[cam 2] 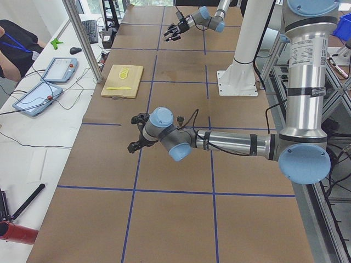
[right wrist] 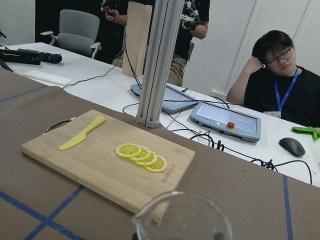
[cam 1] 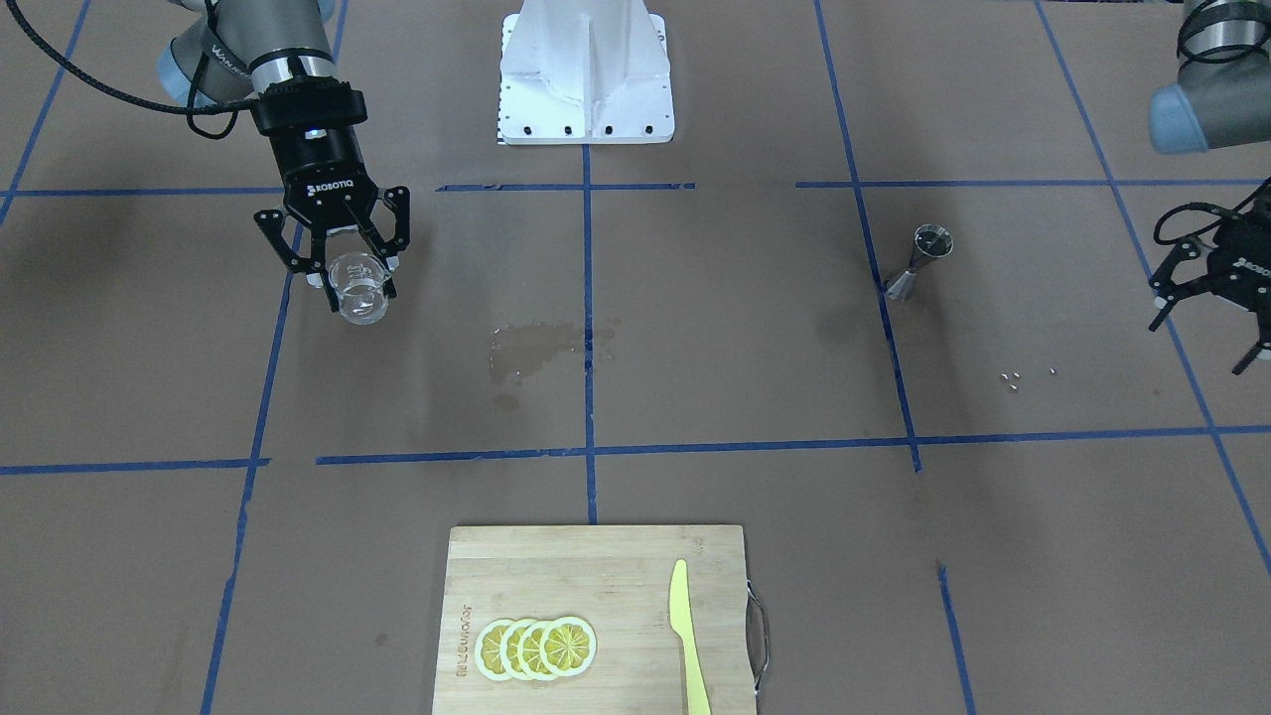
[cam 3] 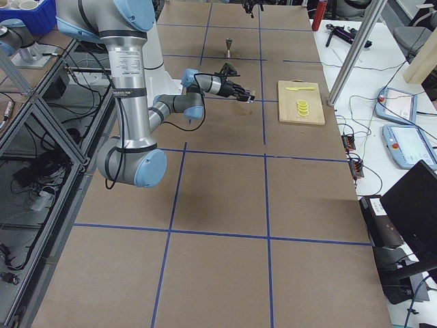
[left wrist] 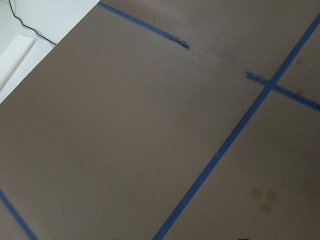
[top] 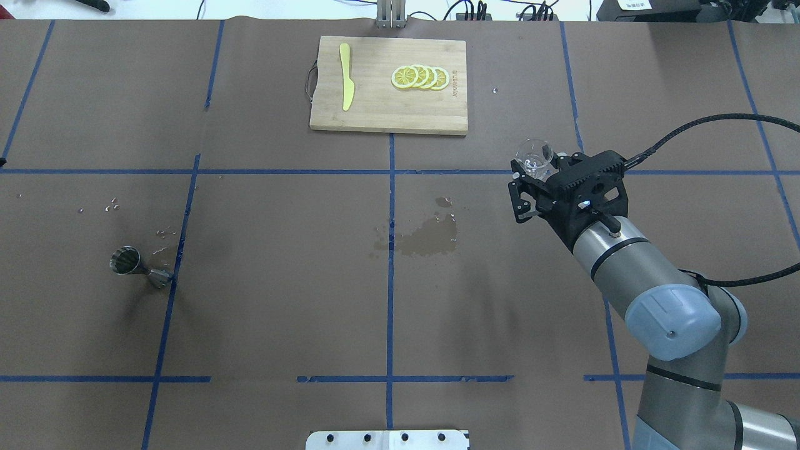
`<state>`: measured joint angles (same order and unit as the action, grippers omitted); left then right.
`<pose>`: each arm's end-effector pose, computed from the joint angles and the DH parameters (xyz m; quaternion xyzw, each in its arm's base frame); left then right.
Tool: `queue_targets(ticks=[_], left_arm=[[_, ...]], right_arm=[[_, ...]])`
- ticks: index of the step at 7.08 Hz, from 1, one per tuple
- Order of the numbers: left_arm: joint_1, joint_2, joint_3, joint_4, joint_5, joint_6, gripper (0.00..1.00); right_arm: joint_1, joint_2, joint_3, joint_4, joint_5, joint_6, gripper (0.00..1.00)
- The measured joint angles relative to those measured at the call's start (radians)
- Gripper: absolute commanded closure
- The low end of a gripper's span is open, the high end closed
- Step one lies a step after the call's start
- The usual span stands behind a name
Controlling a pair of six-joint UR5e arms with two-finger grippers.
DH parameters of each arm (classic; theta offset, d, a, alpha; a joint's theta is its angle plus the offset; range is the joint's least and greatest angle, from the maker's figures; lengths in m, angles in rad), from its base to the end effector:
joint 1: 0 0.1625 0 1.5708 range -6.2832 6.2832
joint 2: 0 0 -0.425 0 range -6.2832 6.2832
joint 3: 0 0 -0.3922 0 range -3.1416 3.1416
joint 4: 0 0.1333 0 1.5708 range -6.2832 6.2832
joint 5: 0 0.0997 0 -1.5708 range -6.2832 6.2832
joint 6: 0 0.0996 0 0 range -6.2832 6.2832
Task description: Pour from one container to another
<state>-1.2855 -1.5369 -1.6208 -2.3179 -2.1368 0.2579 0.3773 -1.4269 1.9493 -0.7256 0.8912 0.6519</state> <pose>0.0663 -0.5099 0.5728 0.3540 0.2640 0.3393 0.8306 -0.3897 -0.3652 0.3054 0.5655 -0.3189 0.0074 0.7605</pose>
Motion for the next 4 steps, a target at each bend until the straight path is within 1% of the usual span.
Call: queue_targets(ticks=[1,3,4], left_arm=[[-0.065,-0.014,-0.004,0.144,-0.003,0.066,0.00],[-0.198,-0.102,-0.001,0.469,-0.015,0.090,0.00],[-0.259,-0.130,-0.001,0.608,-0.039,0.090,0.00]], right_arm=[[0.000,-0.001,-0.001,0.000,0.000,0.000,1.00],[0.000,-0.001,-0.001,0.000,0.000,-0.001,1.00],[0.000,-0.001,-0.001,0.001,0.000,-0.001,1.00]])
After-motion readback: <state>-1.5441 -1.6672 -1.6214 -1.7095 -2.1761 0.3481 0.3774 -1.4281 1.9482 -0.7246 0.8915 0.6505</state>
